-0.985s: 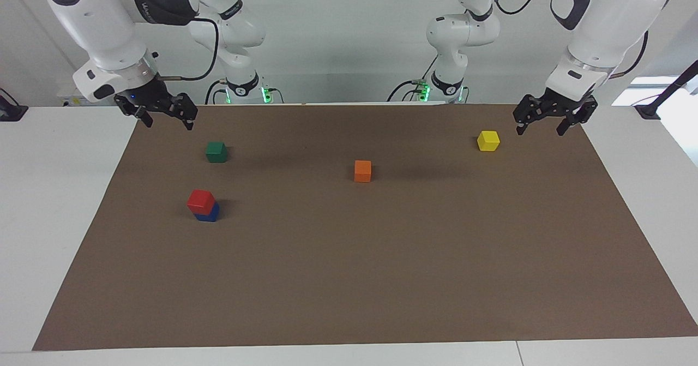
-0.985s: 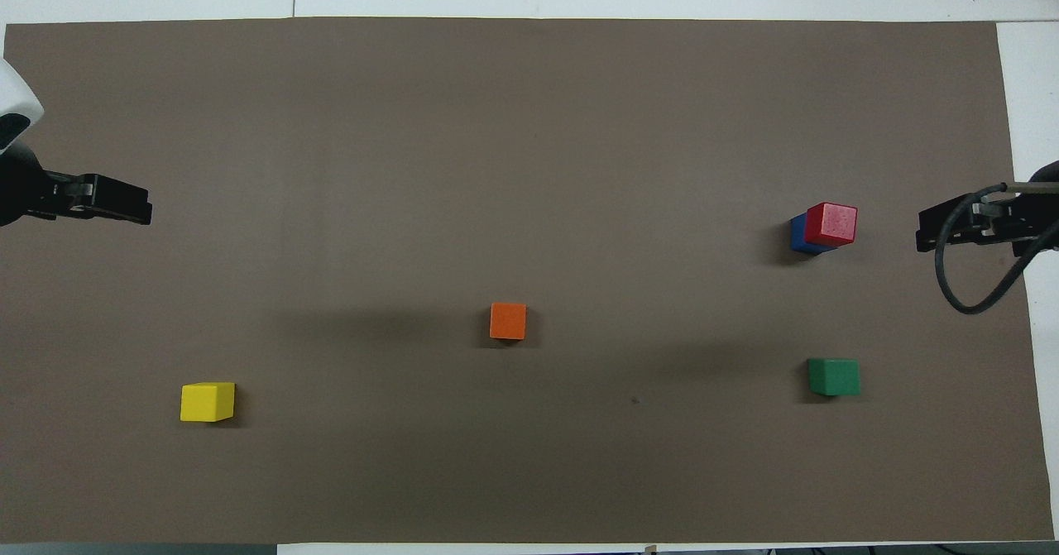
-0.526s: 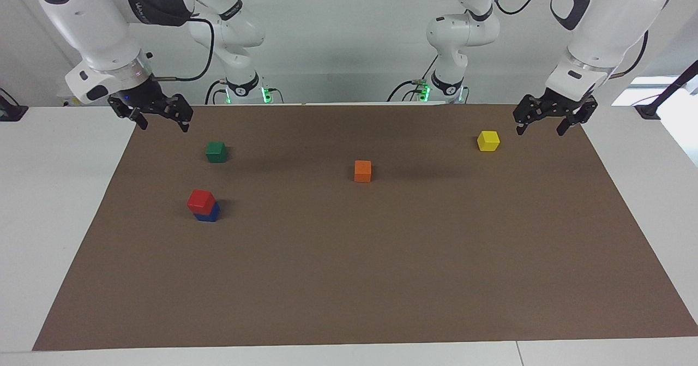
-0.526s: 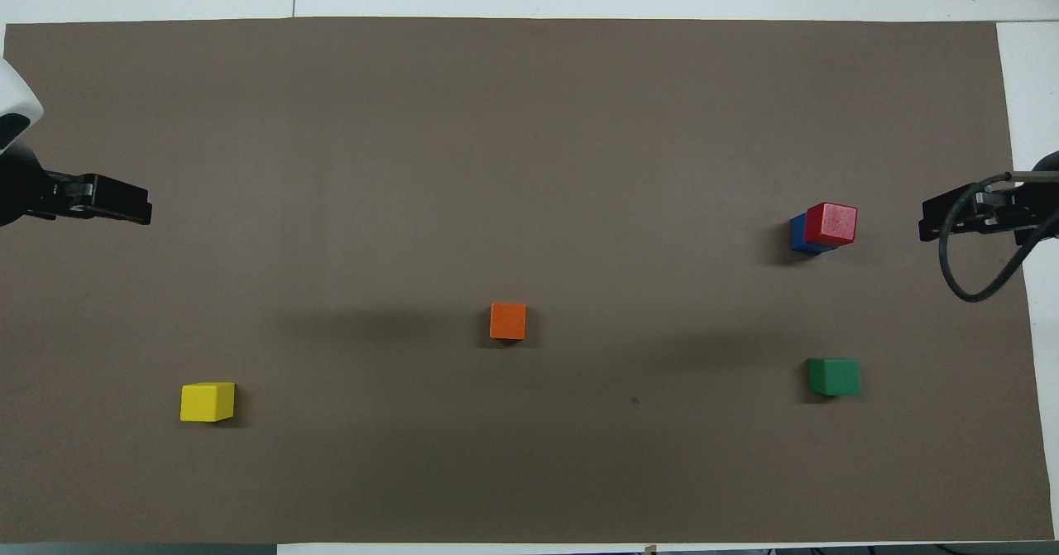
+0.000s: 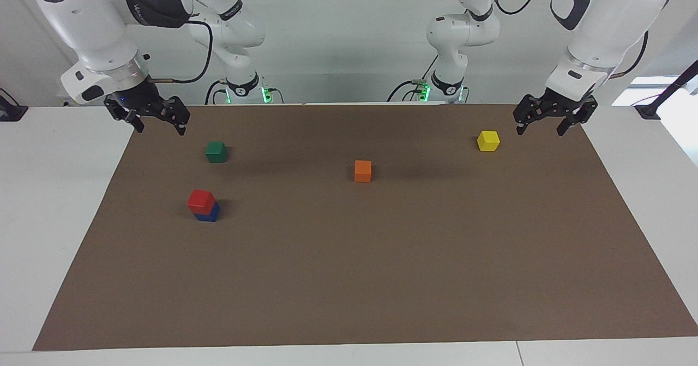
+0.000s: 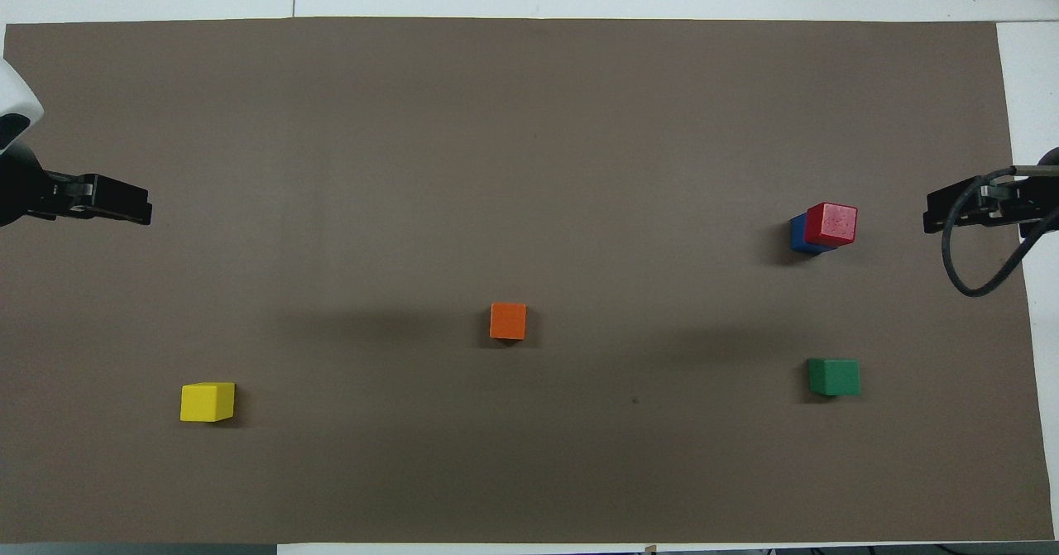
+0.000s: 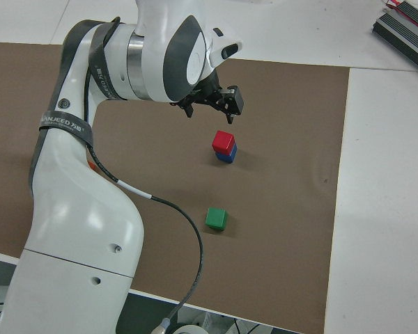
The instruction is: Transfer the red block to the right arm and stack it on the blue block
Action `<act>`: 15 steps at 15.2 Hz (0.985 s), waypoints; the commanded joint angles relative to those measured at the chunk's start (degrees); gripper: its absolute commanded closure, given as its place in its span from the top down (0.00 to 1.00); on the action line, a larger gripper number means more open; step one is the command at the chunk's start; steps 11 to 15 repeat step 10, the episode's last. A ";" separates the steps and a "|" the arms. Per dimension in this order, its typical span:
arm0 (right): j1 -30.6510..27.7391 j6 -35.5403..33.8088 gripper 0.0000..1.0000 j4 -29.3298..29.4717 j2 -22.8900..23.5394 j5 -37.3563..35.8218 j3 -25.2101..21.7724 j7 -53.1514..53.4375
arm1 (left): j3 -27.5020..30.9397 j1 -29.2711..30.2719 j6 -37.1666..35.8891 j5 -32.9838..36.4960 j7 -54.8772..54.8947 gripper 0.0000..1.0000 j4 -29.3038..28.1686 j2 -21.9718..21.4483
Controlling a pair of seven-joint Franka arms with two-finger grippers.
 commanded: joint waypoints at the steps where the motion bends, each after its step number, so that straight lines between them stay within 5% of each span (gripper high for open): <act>1: -0.48 0.53 1.00 0.62 0.40 -0.65 0.18 -1.01 | -0.11 0.18 -0.77 0.94 -0.54 1.00 -0.50 -0.95; 15: -1.27 0.44 1.00 0.71 0.40 -0.56 0.18 -0.92 | -0.11 0.18 -0.86 0.94 -0.54 1.00 -0.50 -0.95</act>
